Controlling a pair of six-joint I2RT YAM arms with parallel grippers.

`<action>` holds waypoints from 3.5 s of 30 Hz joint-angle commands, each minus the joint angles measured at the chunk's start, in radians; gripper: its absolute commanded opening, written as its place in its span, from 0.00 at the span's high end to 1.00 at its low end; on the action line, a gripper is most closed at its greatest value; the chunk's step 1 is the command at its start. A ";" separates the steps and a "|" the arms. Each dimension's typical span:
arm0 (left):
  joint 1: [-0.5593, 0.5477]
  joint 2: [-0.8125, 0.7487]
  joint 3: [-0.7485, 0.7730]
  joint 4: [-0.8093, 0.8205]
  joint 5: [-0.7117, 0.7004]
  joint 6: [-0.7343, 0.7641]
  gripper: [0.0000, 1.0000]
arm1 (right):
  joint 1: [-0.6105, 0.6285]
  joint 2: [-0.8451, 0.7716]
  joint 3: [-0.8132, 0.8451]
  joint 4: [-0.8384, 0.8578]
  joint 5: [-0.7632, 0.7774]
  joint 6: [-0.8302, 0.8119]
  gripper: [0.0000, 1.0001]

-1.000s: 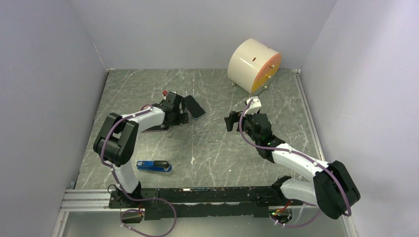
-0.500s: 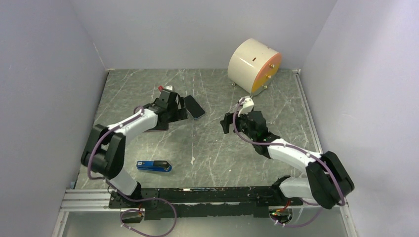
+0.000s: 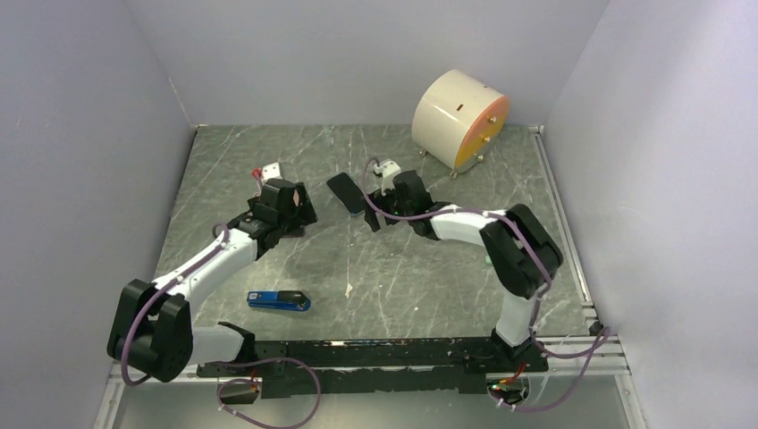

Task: Take the phone out of the phone case
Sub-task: Pick up the phone at the center of the board.

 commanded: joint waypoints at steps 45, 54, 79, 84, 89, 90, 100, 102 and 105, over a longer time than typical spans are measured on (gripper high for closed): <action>0.002 -0.090 -0.042 0.064 -0.025 -0.012 0.06 | 0.201 0.021 0.099 -0.757 0.064 0.030 0.37; 0.002 -0.129 -0.059 0.066 -0.045 -0.021 0.06 | 0.207 0.013 0.136 -0.804 0.050 0.024 0.12; 0.002 -0.129 -0.062 0.102 0.084 -0.043 0.06 | 0.207 0.076 0.187 -0.665 0.024 -0.027 0.48; 0.003 -0.101 -0.051 0.129 0.215 -0.065 0.06 | 0.204 -0.050 0.094 -0.520 0.013 -0.019 0.57; 0.007 -0.072 -0.060 0.185 0.354 -0.099 0.06 | 0.203 -0.149 0.008 -0.370 0.029 -0.001 0.65; 0.009 -0.069 -0.067 0.206 0.388 -0.109 0.06 | 0.202 -0.164 -0.009 -0.343 0.033 0.001 0.65; 0.011 -0.013 -0.110 0.388 0.671 -0.162 0.06 | 0.200 -0.342 -0.157 -0.100 0.042 0.071 0.69; 0.011 0.003 -0.129 0.448 0.723 -0.179 0.06 | 0.200 -0.371 -0.180 -0.067 0.047 0.078 0.69; 0.010 0.033 -0.153 0.535 0.789 -0.205 0.06 | 0.200 -0.405 -0.199 -0.037 0.046 0.079 0.69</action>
